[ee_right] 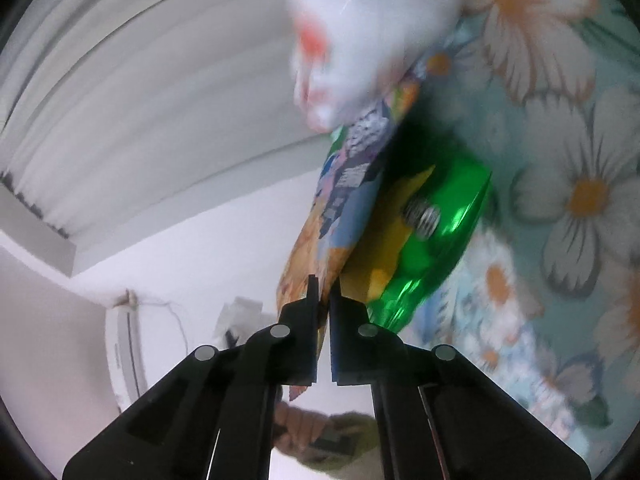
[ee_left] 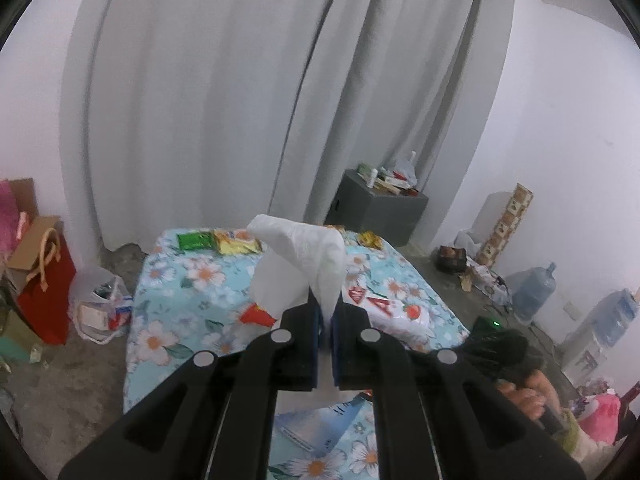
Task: Collect trash
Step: 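Grasp the pink Gouyaer chips bag with the right tool while the left tool holds the tissue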
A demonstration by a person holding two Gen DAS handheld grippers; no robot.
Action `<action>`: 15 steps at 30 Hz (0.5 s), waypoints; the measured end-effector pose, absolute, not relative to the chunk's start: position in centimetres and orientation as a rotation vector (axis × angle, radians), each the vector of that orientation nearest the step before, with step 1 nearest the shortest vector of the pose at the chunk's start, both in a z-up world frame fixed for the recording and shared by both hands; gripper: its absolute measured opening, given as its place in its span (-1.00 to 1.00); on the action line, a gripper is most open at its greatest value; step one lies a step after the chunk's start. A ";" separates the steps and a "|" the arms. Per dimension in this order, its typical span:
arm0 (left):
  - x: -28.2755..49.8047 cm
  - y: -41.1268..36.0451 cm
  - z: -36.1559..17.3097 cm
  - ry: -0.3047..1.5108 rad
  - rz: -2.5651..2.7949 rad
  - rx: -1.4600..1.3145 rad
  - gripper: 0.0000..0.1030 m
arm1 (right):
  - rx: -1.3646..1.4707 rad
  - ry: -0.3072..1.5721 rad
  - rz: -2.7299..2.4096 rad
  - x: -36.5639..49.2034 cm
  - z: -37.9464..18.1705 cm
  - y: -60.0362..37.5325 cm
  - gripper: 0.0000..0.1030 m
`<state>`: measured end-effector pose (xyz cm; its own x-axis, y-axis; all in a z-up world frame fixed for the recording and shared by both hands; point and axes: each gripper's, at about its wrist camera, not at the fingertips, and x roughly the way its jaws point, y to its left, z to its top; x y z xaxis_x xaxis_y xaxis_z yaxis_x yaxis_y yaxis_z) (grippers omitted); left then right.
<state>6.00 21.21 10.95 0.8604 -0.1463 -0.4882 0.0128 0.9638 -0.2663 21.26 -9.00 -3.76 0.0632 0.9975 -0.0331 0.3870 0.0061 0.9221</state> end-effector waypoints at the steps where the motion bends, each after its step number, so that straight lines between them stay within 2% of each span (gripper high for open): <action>1: 5.8 21.3 11.2 0.519 -0.078 -0.257 -0.92 | 1.508 1.447 0.955 20.9 -3.3 -8.9 -0.96; 9: 4.3 20.2 13.4 0.443 -0.086 -0.241 -0.92 | 1.325 1.405 1.022 17.5 0.1 -10.9 -0.98; 15: 4.4 15.7 12.3 0.506 -0.245 -0.235 -0.92 | 1.196 1.281 0.910 13.9 1.1 -17.3 -0.98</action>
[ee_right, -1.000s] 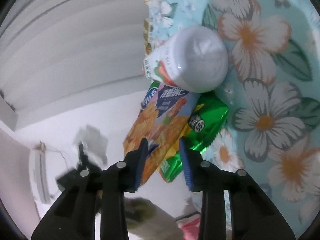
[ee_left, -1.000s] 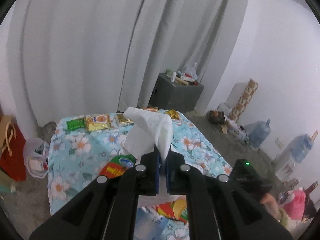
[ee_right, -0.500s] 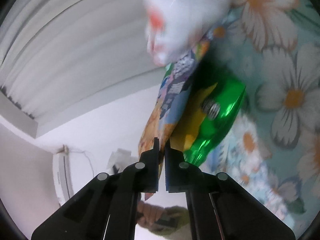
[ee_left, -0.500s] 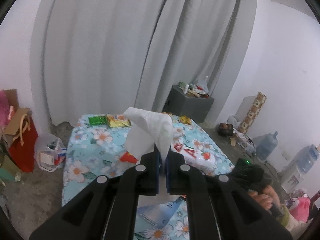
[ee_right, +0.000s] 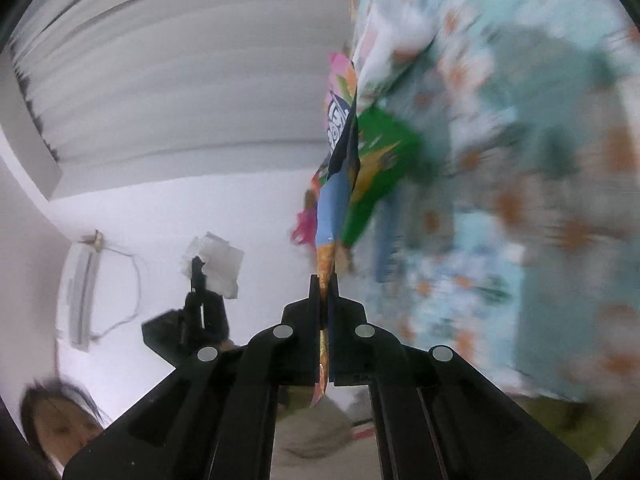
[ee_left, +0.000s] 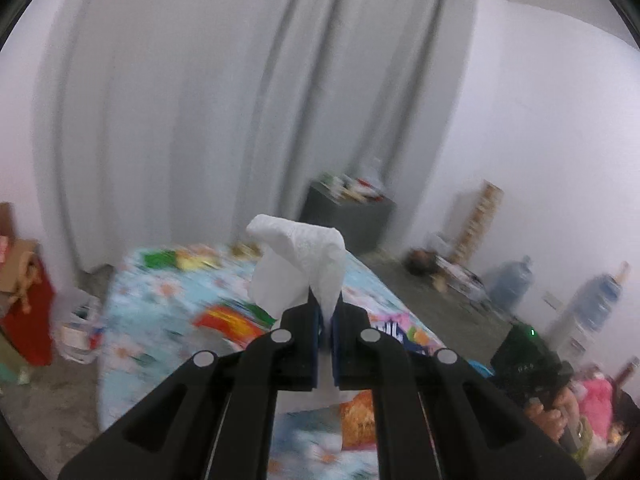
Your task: Collect trash
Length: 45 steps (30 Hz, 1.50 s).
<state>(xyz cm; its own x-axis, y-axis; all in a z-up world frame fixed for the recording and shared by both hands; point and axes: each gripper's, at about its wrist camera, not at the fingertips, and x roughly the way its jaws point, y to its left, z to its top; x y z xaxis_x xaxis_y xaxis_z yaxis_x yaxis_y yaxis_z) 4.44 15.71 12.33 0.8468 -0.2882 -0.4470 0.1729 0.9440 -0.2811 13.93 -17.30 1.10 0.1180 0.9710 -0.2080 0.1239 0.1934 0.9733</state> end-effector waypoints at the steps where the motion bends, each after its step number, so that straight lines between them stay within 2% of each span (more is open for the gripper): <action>1: 4.7 14.4 11.8 0.534 -0.292 -0.240 -0.92 | 1.180 1.269 0.893 13.5 1.2 -18.1 -0.98; 7: 6.3 5.5 6.5 0.728 -0.531 -0.241 -0.92 | 0.980 1.206 0.695 9.0 1.4 -25.5 -0.98; 14: 9.3 -4.8 -4.6 1.005 -0.549 -0.057 -0.92 | 0.912 1.197 0.498 7.6 -1.1 -28.3 -0.91; 17: 9.5 -6.6 -6.3 1.019 -0.540 0.019 -0.92 | 0.889 1.193 0.477 8.2 -1.6 -29.3 -0.88; 26: 10.2 -8.1 -7.1 1.013 -0.505 0.115 -0.92 | 0.921 1.145 0.442 7.3 -1.6 -33.0 -0.70; 39: 9.6 -8.2 -6.9 1.008 -0.492 0.131 -0.92 | 0.901 1.111 0.408 9.8 -2.7 -30.4 -0.70; 45: 9.5 -8.3 -6.9 1.006 -0.490 0.134 -0.92 | 0.873 1.103 0.390 10.2 -2.5 -30.1 -0.81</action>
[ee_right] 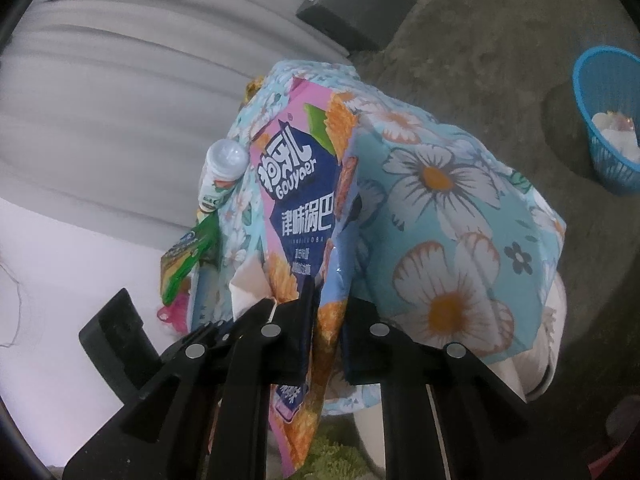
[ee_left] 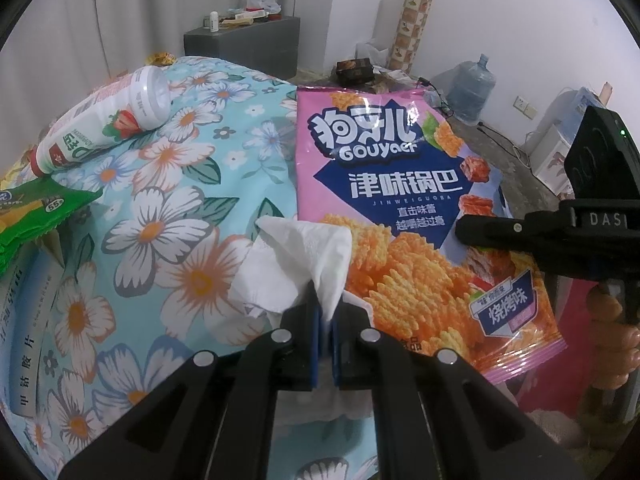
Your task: Collect trash
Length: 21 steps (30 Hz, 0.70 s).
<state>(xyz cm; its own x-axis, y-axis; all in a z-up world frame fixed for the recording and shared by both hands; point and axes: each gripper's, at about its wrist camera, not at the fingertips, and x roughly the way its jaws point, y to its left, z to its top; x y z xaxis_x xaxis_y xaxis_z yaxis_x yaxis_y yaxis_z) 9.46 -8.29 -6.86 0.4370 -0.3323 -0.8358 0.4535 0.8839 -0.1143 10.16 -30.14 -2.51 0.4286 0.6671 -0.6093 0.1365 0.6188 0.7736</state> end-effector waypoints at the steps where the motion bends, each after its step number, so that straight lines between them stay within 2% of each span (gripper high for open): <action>1: 9.4 -8.3 -6.8 1.006 -0.490 0.134 -0.92 | 0.869 1.102 0.386 10.2 -2.5 -30.1 -0.84; 15: 9.2 -8.6 -6.5 0.981 -0.478 0.169 -0.92 | 0.852 1.073 0.391 9.9 -1.9 -30.2 -0.96; 21: 9.1 -8.5 -4.6 0.935 -0.495 0.174 -0.92 | 0.848 1.020 0.402 9.4 -0.8 -30.7 -0.98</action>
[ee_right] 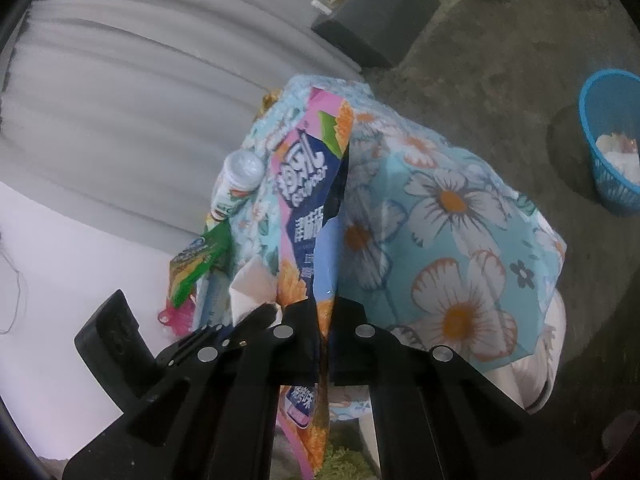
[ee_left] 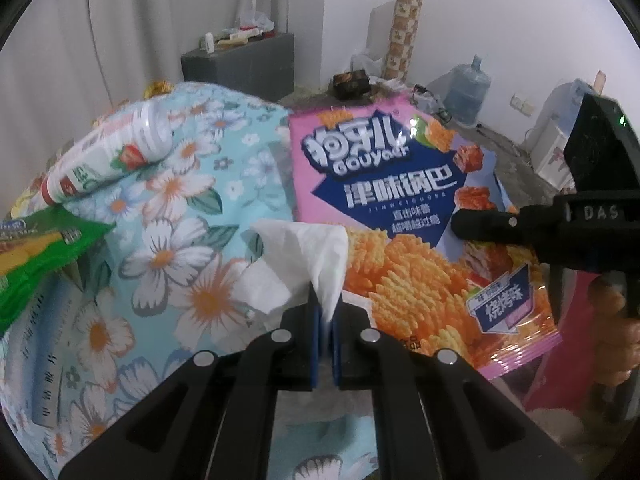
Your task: Collect trash
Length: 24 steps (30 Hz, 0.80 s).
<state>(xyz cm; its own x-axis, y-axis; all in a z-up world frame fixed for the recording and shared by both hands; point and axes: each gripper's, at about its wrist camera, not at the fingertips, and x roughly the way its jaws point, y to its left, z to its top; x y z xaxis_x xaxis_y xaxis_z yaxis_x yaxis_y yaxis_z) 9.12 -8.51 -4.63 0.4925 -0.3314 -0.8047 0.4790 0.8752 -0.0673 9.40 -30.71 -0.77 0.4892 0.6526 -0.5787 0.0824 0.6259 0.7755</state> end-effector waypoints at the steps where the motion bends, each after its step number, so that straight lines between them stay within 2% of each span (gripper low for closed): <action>1: 9.1 -8.5 -4.2 0.928 -0.500 0.167 -0.92 | 0.849 1.010 0.401 9.3 -0.5 -30.9 -0.98; 13: 11.6 -12.8 0.8 0.841 -0.664 0.162 -0.92 | 0.947 0.828 0.294 6.0 1.2 -38.6 -0.99; 24: 15.6 -23.9 1.4 0.894 -0.872 0.193 -0.93 | 1.172 0.724 0.106 2.0 -2.4 -47.5 -0.99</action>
